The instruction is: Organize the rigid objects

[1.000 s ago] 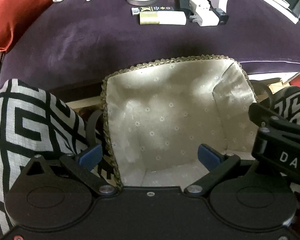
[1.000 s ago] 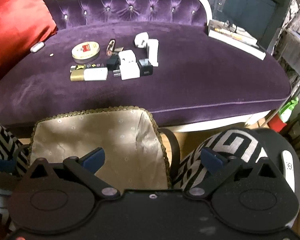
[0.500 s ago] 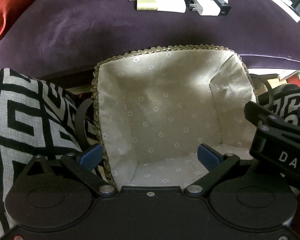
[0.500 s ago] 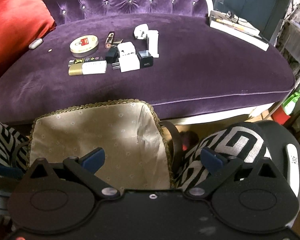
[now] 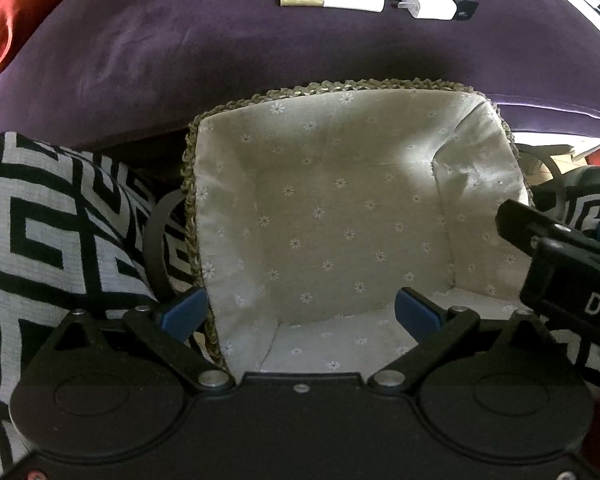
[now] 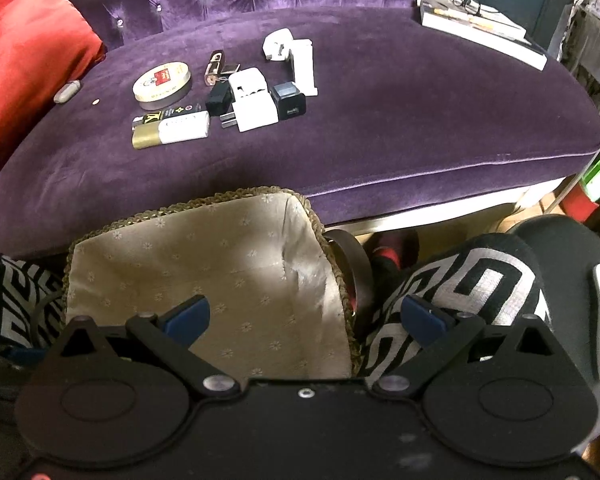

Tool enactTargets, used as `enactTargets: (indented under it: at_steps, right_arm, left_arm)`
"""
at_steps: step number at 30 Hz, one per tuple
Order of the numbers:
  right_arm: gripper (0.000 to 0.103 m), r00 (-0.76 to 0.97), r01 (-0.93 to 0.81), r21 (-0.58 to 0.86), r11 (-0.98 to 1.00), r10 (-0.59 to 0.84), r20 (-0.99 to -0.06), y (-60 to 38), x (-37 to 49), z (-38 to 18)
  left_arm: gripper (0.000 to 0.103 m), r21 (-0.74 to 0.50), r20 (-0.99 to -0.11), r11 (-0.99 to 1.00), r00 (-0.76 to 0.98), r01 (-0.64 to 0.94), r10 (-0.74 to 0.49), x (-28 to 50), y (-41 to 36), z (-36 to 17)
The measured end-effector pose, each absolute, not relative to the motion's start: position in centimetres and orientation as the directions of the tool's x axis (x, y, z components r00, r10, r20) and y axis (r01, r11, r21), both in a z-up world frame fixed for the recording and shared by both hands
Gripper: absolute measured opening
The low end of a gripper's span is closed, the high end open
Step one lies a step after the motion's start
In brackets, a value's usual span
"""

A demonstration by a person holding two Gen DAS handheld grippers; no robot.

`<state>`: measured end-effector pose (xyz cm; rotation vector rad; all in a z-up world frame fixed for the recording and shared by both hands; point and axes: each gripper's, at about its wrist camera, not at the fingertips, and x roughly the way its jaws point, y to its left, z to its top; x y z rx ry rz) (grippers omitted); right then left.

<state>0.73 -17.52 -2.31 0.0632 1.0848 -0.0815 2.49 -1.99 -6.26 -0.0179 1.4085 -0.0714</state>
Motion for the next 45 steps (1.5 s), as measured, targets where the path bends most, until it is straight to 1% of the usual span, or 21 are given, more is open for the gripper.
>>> enactTargets:
  at_steps: [13,20,22,26,28,29,30,32,33,34,36,40,45]
  right_arm:
    - [0.102,0.455,0.100,0.005,0.995,-0.041,-0.889,-17.4,1.4,-2.9]
    - [0.102,0.448,0.087,0.005,0.996,-0.034,-0.893,-17.5,3.9,-3.6]
    - [0.102,0.447,0.074,-0.013,0.997,-0.045,-0.894,-17.2,4.9,-4.1]
    - [0.101,0.423,0.039,-0.098,0.994,-0.105,-0.900,-16.3,7.4,-5.8]
    - [0.094,0.405,0.039,-0.138,0.990,-0.141,-0.903,-16.1,8.4,-6.7]
    - [0.093,0.388,0.049,-0.152,0.987,-0.159,-0.908,-16.2,8.8,-7.1]
    - [0.092,0.369,0.065,-0.155,0.986,-0.168,-0.914,-16.4,9.0,-7.4]
    - [0.086,0.330,0.127,-0.166,0.978,-0.200,-0.923,-17.6,9.3,-8.0]
    - [0.078,0.314,0.165,-0.176,0.970,-0.221,-0.923,-18.3,9.4,-8.1]
    - [0.073,0.305,0.190,-0.178,0.966,-0.230,-0.924,-19.0,9.5,-8.2]
    - [0.075,0.300,0.201,-0.145,0.969,-0.201,-0.932,-19.7,9.8,-8.2]
    - [0.072,0.311,0.195,-0.175,0.965,-0.230,-0.922,-19.2,9.5,-8.2]
    - [0.072,0.314,0.204,-0.196,0.959,-0.254,-0.915,-19.1,9.1,-8.2]
  left_arm:
    - [0.097,-0.048,-0.986,0.999,0.160,0.012,-0.049,2.9,-1.9,-6.8]
    - [0.097,-0.038,-0.986,0.999,0.162,0.016,-0.040,2.9,-2.0,-6.7]
    - [0.097,-0.029,-0.986,0.999,0.162,0.021,-0.032,2.9,-2.2,-6.8]
    - [0.097,-0.014,-0.987,1.000,0.163,0.024,-0.017,2.9,-2.6,-7.1]
    - [0.097,-0.012,-0.986,1.000,0.165,0.022,-0.016,2.9,-2.7,-7.2]
    - [0.097,-0.011,-0.986,1.000,0.167,0.020,-0.015,2.9,-2.7,-7.3]
    - [0.097,-0.008,-0.986,1.000,0.168,0.018,-0.011,3.0,-2.8,-7.3]
    - [0.097,0.001,-0.985,1.000,0.173,0.019,-0.002,3.0,-2.9,-7.4]
    - [0.097,0.008,-0.984,1.000,0.178,0.020,0.004,3.1,-3.0,-7.4]
    - [0.097,0.013,-0.983,1.000,0.184,0.025,0.009,3.2,-3.1,-7.4]
    - [0.097,0.033,-0.982,0.999,0.185,0.026,0.028,3.4,-3.3,-7.7]
    - [0.096,0.028,-0.978,0.999,0.208,0.022,0.023,3.4,-3.4,-7.5]
    - [0.095,0.023,-0.970,1.000,0.244,0.021,0.017,3.2,-2.9,-6.8]
